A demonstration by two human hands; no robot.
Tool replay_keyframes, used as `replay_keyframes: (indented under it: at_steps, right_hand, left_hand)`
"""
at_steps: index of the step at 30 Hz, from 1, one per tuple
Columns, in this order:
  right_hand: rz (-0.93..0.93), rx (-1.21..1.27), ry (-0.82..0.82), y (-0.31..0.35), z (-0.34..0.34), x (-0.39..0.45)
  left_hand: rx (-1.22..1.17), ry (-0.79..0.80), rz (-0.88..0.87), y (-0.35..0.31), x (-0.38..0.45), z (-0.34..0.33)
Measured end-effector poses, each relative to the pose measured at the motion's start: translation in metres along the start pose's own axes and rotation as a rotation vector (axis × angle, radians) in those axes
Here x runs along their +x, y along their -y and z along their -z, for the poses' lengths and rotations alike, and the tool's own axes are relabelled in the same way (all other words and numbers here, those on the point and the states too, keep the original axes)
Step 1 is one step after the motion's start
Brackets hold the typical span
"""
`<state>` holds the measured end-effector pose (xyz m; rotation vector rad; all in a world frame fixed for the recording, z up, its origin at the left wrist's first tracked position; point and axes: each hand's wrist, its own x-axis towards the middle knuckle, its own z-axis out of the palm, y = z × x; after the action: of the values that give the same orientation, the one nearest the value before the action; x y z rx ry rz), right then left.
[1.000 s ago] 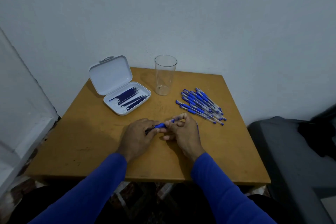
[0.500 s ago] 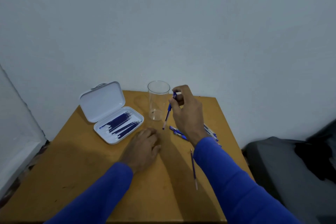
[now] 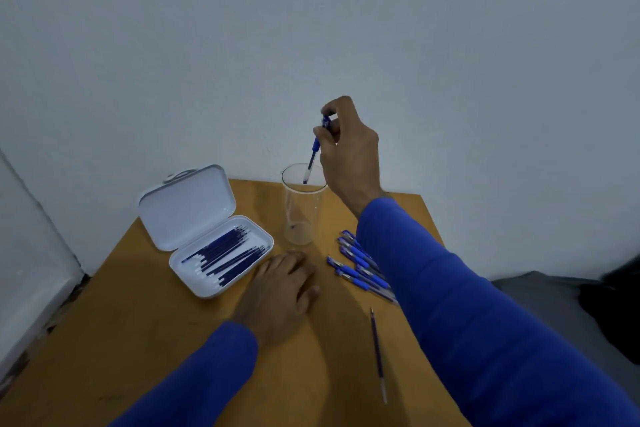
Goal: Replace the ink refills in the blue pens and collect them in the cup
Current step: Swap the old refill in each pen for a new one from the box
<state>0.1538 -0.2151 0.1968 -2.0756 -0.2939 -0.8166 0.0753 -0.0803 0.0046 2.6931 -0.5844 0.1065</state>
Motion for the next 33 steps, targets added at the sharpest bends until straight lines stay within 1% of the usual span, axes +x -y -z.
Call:
replay_keyframes:
  at_steps: [6,9,12,16,21,25,33]
  right_hand:
    - [-0.088,-0.195,0.235,-0.023,-0.026,-0.003]
    - [-0.115,-0.307,0.307,-0.03,-0.033,-0.001]
    - [-0.172,-0.363,0.381,-0.034,-0.035,0.0]
    - [-0.191,-0.433,0.436,-0.035,-0.041,0.001]
    - [-0.193,-0.461,0.441,-0.036,-0.044,0.003]
    - [-0.177,-0.432,0.424,-0.039,-0.041,0.002]
    - [-0.09,-0.325,0.258,-0.043,-0.013,-0.016]
  left_hand:
    - [0.025,0.009,0.002,-0.001,0.0,0.002]
    - [0.023,0.01,0.005,-0.002,-0.001,0.003]
    - [0.019,0.0,0.005,-0.001,-0.001,0.002]
    - [0.029,0.019,0.015,-0.002,0.0,0.002]
    - [0.026,0.028,0.024,-0.001,0.0,0.001]
    - [0.024,0.026,0.021,-0.002,0.001,0.0]
    - [0.043,0.01,-0.007,-0.004,0.002,-0.002]
